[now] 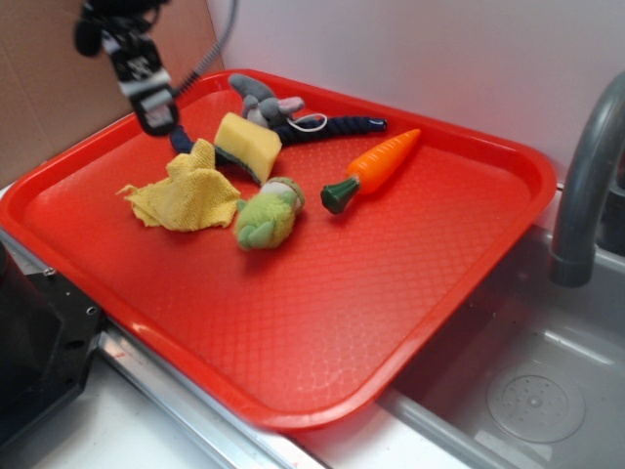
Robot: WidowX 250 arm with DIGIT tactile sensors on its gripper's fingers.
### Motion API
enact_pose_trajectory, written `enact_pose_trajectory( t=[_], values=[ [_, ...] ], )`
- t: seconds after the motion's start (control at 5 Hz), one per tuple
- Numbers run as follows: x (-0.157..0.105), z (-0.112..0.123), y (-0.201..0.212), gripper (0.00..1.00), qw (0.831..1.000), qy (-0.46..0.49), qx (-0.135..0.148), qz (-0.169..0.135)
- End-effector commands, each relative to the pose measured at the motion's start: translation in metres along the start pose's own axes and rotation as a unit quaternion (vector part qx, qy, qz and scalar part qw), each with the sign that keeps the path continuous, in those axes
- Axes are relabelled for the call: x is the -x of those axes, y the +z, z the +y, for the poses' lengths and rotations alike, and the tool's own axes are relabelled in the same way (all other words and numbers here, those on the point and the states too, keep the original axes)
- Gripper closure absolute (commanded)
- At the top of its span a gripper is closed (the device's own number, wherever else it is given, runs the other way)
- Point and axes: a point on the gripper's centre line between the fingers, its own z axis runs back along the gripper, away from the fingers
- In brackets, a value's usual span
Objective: Grab the yellow cloth.
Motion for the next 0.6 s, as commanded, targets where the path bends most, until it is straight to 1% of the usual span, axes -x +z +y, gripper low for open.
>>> enact_pose_trajectory(
  t=[0.0, 0.2, 0.4],
  values=[
    [-0.014, 0.005, -0.043, 0.0, 1.0, -0.027, -0.009, 0.011],
    [-0.011, 0.015, -0.062, 1.0, 0.999, 0.012, -0.002, 0.043],
    [-0.01, 0.022, -0.072, 1.0, 0.998, 0.016, -0.002, 0.057]
  ],
)
